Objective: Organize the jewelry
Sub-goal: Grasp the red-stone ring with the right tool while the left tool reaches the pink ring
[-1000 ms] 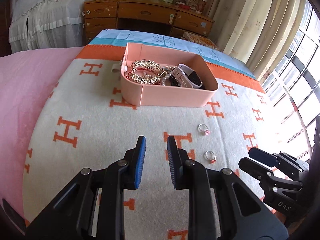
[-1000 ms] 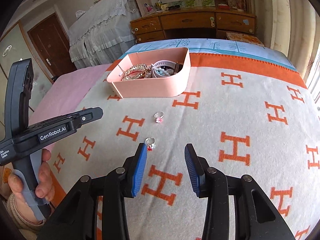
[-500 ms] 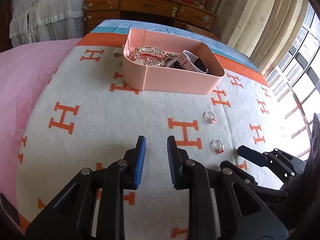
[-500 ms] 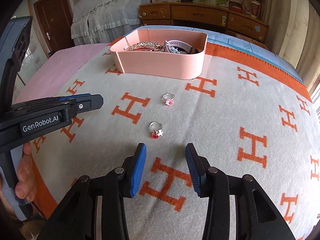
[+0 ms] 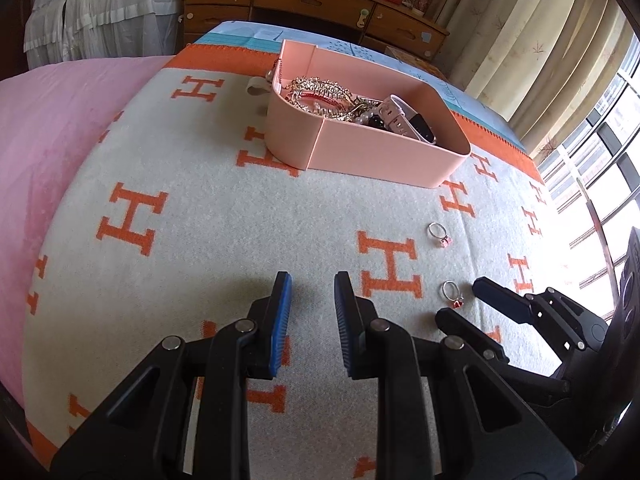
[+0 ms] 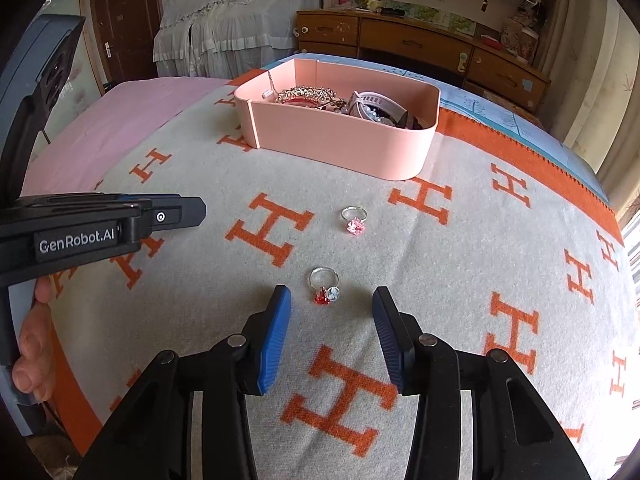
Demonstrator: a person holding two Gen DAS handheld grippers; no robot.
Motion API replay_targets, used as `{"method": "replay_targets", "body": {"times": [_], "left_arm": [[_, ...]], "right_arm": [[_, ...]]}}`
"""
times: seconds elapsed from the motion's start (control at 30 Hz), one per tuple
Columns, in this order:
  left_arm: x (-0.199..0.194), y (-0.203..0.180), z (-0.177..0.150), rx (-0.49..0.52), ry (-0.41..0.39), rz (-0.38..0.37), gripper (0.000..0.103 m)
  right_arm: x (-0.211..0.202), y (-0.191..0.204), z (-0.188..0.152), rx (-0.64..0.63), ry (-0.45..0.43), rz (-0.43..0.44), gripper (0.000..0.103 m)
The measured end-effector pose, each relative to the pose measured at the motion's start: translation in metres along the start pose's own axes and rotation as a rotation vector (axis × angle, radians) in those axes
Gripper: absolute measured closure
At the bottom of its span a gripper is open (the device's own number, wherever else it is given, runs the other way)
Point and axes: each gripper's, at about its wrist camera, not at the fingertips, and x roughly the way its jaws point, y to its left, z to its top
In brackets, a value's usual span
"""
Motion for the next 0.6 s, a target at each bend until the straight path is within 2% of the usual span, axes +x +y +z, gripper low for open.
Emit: {"method": "replay_targets", "body": {"times": [0.1, 0.17, 0.23, 0.3, 0.47, 0.6], "left_arm": [[0.002, -0.002, 0.0, 0.006, 0.005, 0.0, 0.084], [0.002, -0.003, 0.0, 0.009, 0.005, 0.003, 0.084], [0.003, -0.003, 0.0, 0.011, 0.005, 0.005, 0.084], [0.004, -0.004, 0.0, 0.014, 0.007, 0.009, 0.084], [0.006, -0.011, 0.0, 0.032, 0.013, 0.01, 0.084], [0.012, -0.024, 0.002, 0.072, 0.032, -0.004, 0.084]], "right_arm": [[0.005, 0.001, 0.005, 0.001, -0.01, 0.002, 0.063], [0.006, 0.003, 0.008, -0.002, -0.018, 0.003, 0.069], [0.006, 0.005, 0.008, -0.01, -0.025, 0.003, 0.081], [0.006, 0.006, 0.008, -0.012, -0.029, 0.0, 0.086], [0.005, 0.0, 0.006, 0.015, -0.033, 0.014, 0.088], [0.001, -0.017, 0.002, 0.072, -0.035, -0.01, 0.088]]}}
